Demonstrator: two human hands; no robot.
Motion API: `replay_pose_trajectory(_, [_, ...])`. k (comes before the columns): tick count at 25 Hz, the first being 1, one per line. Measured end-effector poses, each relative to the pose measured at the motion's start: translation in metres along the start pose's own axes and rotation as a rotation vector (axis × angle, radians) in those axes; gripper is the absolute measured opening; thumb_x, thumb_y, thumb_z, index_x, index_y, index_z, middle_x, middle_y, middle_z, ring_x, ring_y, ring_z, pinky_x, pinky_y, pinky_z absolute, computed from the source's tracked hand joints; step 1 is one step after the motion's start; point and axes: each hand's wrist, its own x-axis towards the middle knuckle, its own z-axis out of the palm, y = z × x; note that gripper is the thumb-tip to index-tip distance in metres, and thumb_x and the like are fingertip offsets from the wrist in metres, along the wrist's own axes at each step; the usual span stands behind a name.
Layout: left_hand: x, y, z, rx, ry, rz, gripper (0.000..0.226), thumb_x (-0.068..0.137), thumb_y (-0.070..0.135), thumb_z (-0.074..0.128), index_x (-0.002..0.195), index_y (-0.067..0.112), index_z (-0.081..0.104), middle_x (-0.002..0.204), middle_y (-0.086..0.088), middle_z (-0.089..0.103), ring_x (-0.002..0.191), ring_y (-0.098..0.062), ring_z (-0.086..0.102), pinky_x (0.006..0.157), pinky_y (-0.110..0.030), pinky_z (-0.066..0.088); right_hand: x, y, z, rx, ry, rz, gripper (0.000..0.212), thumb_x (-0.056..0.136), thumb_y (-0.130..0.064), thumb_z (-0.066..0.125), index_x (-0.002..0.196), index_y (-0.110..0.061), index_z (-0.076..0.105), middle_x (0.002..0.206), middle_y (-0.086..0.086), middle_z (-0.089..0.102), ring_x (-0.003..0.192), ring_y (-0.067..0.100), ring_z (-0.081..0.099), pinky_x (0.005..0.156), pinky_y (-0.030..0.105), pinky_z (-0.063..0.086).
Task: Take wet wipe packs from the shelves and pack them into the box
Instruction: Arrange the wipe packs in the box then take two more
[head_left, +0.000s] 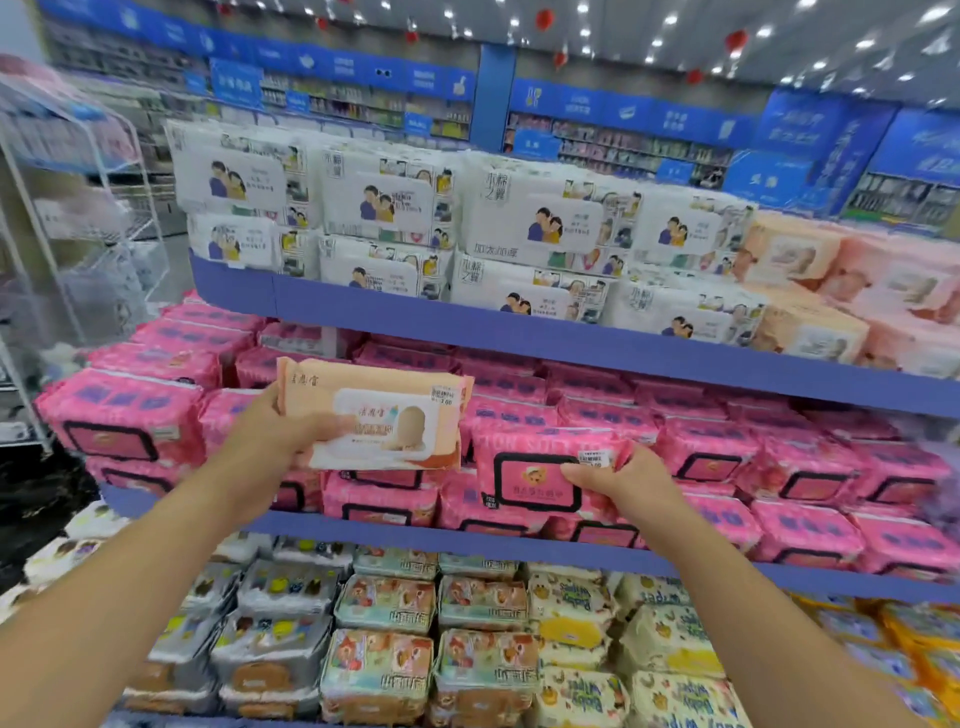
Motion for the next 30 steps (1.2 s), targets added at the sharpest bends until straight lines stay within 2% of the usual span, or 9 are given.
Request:
replay_pose_trajectory(3, [0.019,-0.006,0.009,-0.026,0.051,0.021,0.08,0.047,0.038,0.084,0.116,0.003,0.062,0.078,0.0,0.067,0.051,-0.008,0.042,0.04,-0.016,0.032,0.041,0.014,0.016,-0.003,-0.061,-0.008,0.098,0.07,-0.029,0.091,0.149,-0.014,0.035,0.105,0.005,0.068,0.076,0.015,0.062,0.075,0.032,0.057])
replay_pose_trajectory(6, [0.031,-0.009,0.019,-0.018,0.091,0.011,0.076,0.048,0.037,0.085,0.114,0.005,0.063,0.089,-0.013,0.064,0.058,-0.016,0.037,0.039,-0.019,0.03,0.07,0.042,0.023,0.091,-0.186,0.03,0.102,0.061,-0.031,0.094,0.146,-0.032,0.038,0.132,-0.009,0.06,0.111,0.015,0.063,0.101,0.037,0.05])
replay_pose_trajectory(10, [0.035,-0.015,0.039,0.022,0.115,0.027,0.07,0.049,0.033,0.086,0.111,0.008,0.063,0.076,0.003,0.07,0.052,-0.01,0.046,0.04,-0.018,0.032,0.078,0.072,0.03,0.075,-0.159,-0.031,0.084,0.077,-0.015,0.086,0.143,-0.036,0.038,0.128,-0.012,0.059,0.104,0.014,0.067,0.074,0.021,0.058])
replay_pose_trajectory(13, [0.033,-0.017,0.066,-0.048,0.132,0.015,0.05,0.067,0.012,0.085,0.112,0.005,0.063,0.074,0.007,0.073,0.051,-0.003,0.057,0.044,-0.015,0.039,0.074,0.071,0.033,-0.009,-0.166,-0.101,0.085,0.082,-0.019,0.083,0.148,-0.036,0.032,0.125,-0.016,0.056,0.105,0.017,0.066,0.08,0.023,0.056])
replay_pose_trajectory(17, [0.041,-0.011,0.107,-0.053,0.11,0.012,0.062,0.055,0.023,0.085,0.111,0.007,0.064,0.078,0.005,0.074,0.051,-0.003,0.057,0.044,-0.015,0.04,0.082,0.059,0.02,-0.059,-0.265,-0.063,0.059,0.082,-0.015,0.083,0.116,-0.035,0.04,0.098,-0.023,0.057,0.088,0.003,0.061,0.07,0.015,0.052])
replay_pose_trajectory(21, [0.046,0.0,0.143,-0.063,0.055,0.032,0.06,0.057,0.017,0.083,0.112,0.005,0.061,0.076,0.006,0.072,0.049,0.001,0.057,0.041,-0.012,0.039,0.082,0.056,0.009,-0.049,-0.285,-0.031,0.065,0.077,-0.018,0.087,0.13,-0.022,0.051,0.106,-0.012,0.068,0.085,0.002,0.068,0.065,0.015,0.055])
replay_pose_trajectory(23, [0.044,-0.002,0.15,-0.055,0.046,0.056,0.073,0.05,0.028,0.086,0.116,0.006,0.062,0.089,-0.003,0.074,0.061,-0.007,0.065,0.046,-0.016,0.044,0.077,0.053,0.003,-0.098,-0.279,-0.052,0.066,0.078,-0.026,0.087,0.131,-0.024,0.049,0.115,-0.01,0.066,0.089,0.005,0.067,0.07,0.019,0.053])
replay_pose_trajectory(26, [0.042,-0.006,0.159,-0.08,0.044,0.05,0.077,0.05,0.029,0.086,0.12,0.009,0.063,0.103,-0.006,0.078,0.09,-0.025,0.076,0.061,-0.027,0.056,0.08,0.042,-0.016,-0.164,-0.236,-0.08,0.073,0.081,-0.027,0.082,0.144,-0.019,0.045,0.143,-0.007,0.051,0.121,0.016,0.056,0.092,0.03,0.046])
replay_pose_trajectory(30, [0.044,-0.009,0.18,-0.174,0.027,0.005,0.043,0.067,0.012,0.085,0.107,0.01,0.068,0.091,-0.009,0.078,0.077,-0.02,0.073,0.068,-0.027,0.054,0.071,0.008,-0.055,0.22,-0.206,-0.126,0.053,0.081,0.002,0.055,0.13,-0.017,0.057,0.137,0.002,0.062,0.128,0.019,0.057,0.106,0.043,0.047])
